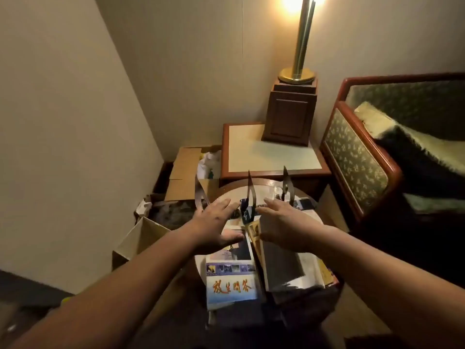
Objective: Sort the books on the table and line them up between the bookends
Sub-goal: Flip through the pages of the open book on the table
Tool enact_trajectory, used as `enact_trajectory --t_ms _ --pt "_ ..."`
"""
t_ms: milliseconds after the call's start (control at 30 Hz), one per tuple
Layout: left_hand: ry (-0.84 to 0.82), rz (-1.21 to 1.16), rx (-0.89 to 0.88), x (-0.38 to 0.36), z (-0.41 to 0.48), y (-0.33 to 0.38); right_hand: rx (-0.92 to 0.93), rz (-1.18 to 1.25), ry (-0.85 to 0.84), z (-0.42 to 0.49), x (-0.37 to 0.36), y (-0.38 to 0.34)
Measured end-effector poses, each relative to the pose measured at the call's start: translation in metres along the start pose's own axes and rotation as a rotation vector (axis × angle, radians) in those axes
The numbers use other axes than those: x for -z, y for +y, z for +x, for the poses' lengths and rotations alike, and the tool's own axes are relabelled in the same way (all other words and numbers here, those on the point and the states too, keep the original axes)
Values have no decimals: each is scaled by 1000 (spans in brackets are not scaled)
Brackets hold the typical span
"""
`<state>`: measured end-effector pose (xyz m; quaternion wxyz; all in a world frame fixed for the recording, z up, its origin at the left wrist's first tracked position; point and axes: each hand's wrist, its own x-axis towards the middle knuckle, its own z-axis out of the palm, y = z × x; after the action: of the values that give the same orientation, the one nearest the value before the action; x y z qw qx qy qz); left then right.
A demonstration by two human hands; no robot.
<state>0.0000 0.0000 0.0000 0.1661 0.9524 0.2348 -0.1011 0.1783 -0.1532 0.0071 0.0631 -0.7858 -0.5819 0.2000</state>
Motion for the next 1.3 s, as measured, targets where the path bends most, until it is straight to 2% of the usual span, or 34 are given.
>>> enact_trajectory --t_ms 300,433,567,767,900,967,1100,1200,1300 --pt "4 84 17 -135 6 -25 39 -325 169 -3 -94 34" --pt "18 171 49 -172 9 -32 -24 -341 140 -5 -120 50" --pt "72 255 96 -174 3 -12 -71 -205 198 -17 -133 56" --pt "132 231 130 -178 -23 17 -142 -116 317 -44 -146 44" --pt "300 -49 -6 -168 -28 46 -155 137 414 -54 -148 51" --pt "328 -118 -99 -164 -26 61 -144 233 457 -60 -151 58" --pt "405 -109 -264 -158 -16 86 -84 485 632 -71 -148 68" --pt "486 -111 -333 -159 -6 99 -75 673 648 -76 -147 73" --pt "588 -138 -378 -157 2 105 -53 752 651 -79 -150 76"
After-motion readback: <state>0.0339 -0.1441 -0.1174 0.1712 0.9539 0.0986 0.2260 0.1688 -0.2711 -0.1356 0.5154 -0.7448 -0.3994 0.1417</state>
